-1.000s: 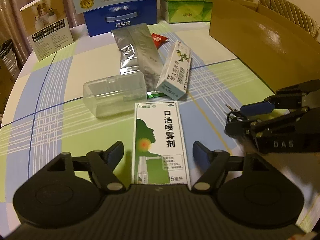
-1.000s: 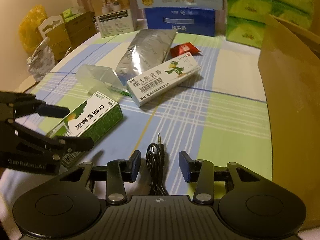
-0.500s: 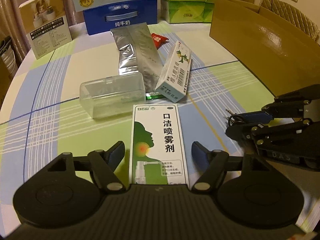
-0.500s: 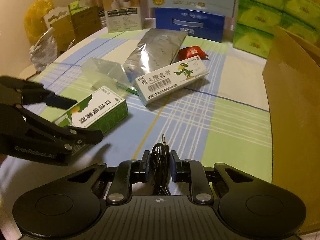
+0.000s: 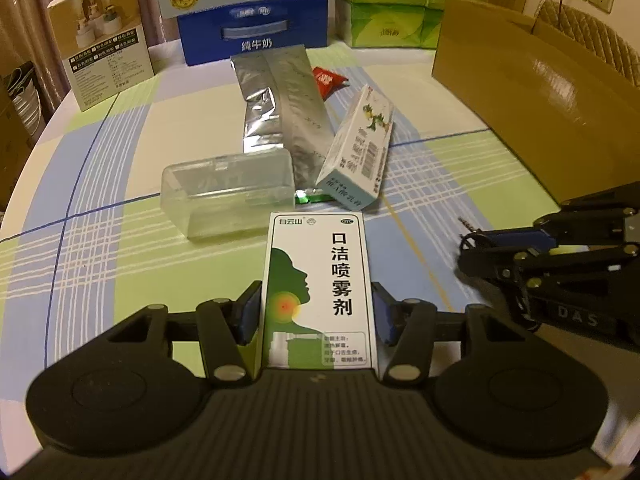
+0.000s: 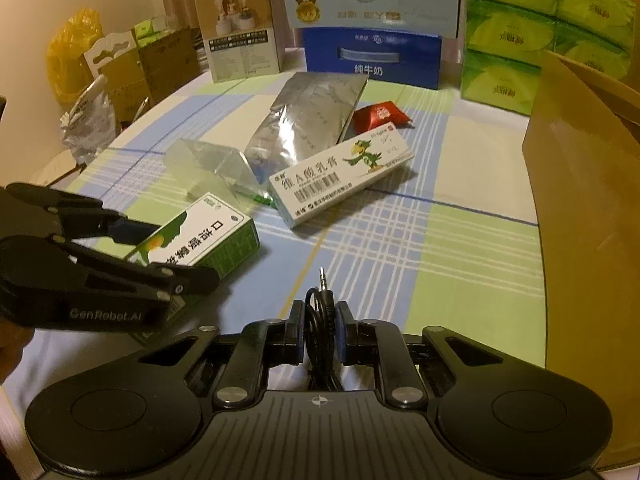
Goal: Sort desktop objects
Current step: 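Carry the spray box and cable to the cardboard box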
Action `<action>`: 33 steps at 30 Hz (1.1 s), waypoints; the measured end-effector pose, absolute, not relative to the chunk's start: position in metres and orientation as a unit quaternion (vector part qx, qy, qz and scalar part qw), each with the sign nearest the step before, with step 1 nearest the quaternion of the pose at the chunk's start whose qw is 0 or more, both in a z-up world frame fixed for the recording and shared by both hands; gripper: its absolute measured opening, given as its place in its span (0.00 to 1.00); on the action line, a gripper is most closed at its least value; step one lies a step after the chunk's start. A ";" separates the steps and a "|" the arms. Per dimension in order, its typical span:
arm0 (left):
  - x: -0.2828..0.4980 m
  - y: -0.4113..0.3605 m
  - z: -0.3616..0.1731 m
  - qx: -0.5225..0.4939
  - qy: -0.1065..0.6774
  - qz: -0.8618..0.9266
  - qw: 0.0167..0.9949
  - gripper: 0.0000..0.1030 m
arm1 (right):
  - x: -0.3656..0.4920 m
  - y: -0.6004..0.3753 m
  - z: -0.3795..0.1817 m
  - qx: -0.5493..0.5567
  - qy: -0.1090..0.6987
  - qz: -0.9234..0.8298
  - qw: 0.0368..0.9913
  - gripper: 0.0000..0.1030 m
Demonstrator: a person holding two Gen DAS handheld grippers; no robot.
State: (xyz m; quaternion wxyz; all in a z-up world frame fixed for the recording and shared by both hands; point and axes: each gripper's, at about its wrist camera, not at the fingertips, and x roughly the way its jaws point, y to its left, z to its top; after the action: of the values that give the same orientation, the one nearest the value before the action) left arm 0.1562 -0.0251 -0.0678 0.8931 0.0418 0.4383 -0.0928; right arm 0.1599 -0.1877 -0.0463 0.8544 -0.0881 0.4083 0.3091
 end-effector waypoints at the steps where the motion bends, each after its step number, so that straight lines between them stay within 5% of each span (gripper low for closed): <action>1: 0.155 -0.025 -0.066 0.039 0.436 -0.092 0.894 0.49 | 0.160 -0.188 -0.045 -0.087 0.407 0.308 0.855 0.11; 33: 0.101 -0.046 -0.018 -0.003 0.396 -0.072 0.916 0.49 | 0.118 -0.225 -0.008 -0.016 0.369 0.261 0.892 0.11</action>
State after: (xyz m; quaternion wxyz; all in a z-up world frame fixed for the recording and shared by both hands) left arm 0.1014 -0.0456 -0.0180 0.9156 -0.0027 0.3956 -0.0719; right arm 0.1179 -0.2249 -0.0075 0.8919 -0.0157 0.3689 0.2611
